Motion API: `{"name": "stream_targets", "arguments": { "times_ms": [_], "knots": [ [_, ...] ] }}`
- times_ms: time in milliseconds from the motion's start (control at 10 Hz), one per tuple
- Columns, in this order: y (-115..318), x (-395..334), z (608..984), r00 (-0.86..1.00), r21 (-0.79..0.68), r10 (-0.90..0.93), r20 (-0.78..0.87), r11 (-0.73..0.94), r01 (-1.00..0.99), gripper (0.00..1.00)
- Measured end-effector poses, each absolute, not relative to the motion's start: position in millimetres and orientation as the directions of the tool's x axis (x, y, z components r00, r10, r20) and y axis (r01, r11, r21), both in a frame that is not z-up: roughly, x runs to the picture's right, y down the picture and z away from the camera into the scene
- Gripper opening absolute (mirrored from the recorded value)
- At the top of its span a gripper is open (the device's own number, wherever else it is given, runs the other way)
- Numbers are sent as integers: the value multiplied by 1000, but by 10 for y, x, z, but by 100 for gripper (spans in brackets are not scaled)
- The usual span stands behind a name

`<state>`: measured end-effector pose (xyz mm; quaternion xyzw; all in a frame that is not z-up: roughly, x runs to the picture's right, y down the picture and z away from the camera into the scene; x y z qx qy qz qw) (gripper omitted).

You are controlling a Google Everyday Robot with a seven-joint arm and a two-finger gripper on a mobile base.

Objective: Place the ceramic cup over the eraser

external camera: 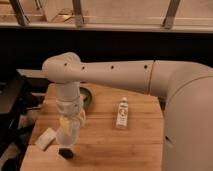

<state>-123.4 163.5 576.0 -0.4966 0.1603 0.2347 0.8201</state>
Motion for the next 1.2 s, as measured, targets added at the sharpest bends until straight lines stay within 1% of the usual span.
{"name": "stream_targets", "arguments": {
  "times_ms": [700, 800, 900, 1000, 1100, 1200],
  "knots": [
    [2032, -1383, 5609, 865, -785, 133, -483, 373, -495, 0],
    [2087, -1385, 5612, 864, -788, 127, -488, 362, -498, 5],
    [2142, -1388, 5627, 861, -789, 123, -494, 351, -503, 16],
    [2166, -1390, 5647, 859, -790, 123, -498, 345, -507, 23],
    [2194, -1383, 5696, 854, -788, 128, -505, 335, -516, 36],
    [2204, -1371, 5733, 850, -786, 131, -510, 329, -523, 45]
  ]
}}
